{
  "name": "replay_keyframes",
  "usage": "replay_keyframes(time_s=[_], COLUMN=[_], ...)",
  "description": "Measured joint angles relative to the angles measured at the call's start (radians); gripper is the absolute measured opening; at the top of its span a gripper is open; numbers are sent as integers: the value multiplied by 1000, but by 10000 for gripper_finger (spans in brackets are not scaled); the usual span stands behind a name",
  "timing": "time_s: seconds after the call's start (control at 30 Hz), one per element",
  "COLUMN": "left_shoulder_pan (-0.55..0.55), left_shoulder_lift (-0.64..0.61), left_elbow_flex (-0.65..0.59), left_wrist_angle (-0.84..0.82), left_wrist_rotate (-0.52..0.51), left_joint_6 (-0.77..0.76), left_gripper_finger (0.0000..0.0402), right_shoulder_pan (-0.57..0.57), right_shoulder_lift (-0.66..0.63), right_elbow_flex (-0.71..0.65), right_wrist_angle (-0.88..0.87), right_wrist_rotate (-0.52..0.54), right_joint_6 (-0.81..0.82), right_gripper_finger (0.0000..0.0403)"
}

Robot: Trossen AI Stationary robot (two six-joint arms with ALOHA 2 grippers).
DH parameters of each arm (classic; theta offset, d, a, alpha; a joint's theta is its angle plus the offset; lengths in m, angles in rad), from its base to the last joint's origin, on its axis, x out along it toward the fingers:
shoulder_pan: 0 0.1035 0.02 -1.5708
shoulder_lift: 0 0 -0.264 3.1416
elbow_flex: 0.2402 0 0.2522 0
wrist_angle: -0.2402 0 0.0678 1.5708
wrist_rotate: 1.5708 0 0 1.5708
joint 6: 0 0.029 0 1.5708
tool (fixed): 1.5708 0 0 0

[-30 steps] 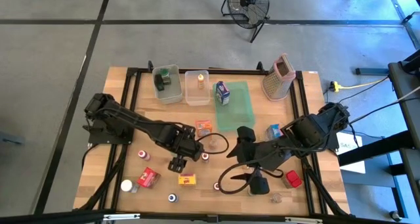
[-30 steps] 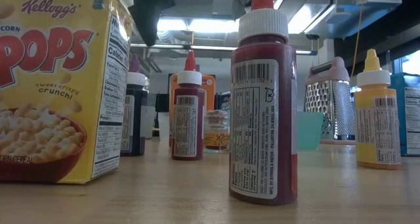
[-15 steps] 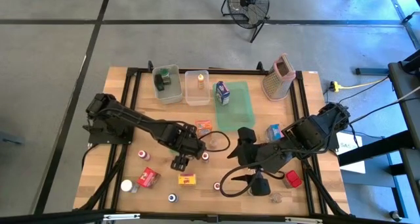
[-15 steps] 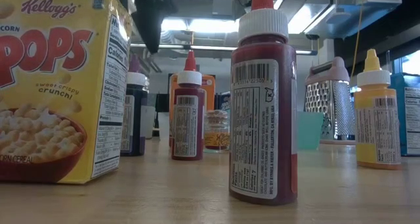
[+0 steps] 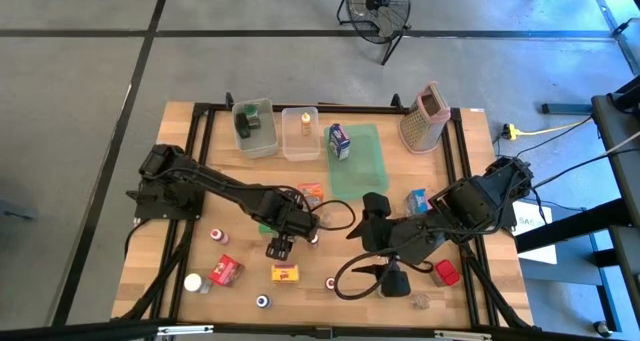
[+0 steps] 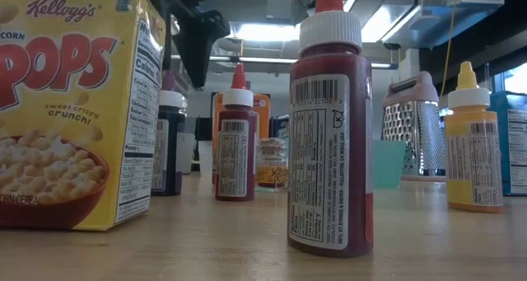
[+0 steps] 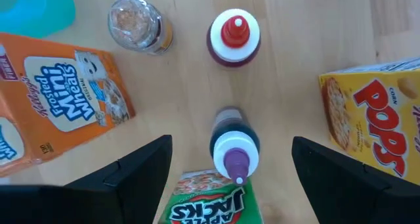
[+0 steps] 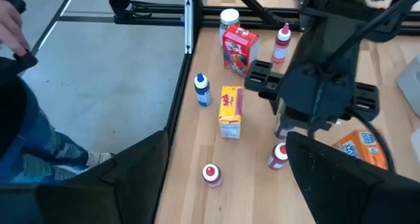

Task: Pick & Place Kitchen Items
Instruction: Put the violet food coloring bottle into the transparent bin

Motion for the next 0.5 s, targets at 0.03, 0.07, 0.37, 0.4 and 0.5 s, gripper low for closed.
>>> replay_keyframes(time_s=[0.03,0.07,0.37,0.4,0.5], left_shoulder_pan=[0,0,-1,-1,-1], left_shoulder_lift=[0,0,39,39,43], left_elbow_flex=[0,0,0,0,0], left_wrist_angle=[-2,-1,2,1,1], left_wrist_rotate=[1,1,30,30,30], left_joint_6=[-1,-5,-16,-16,-16], left_gripper_finger=[308,308,308,308,308], right_shoulder_pan=[0,2,10,10,10], right_shoulder_lift=[2,4,12,12,12], right_elbow_flex=[0,0,0,0,0], right_wrist_angle=[-1,-6,-11,-11,-12], right_wrist_rotate=[1,1,1,1,1], right_joint_6=[0,1,8,8,8], right_gripper_finger=[311,311,311,311,311])
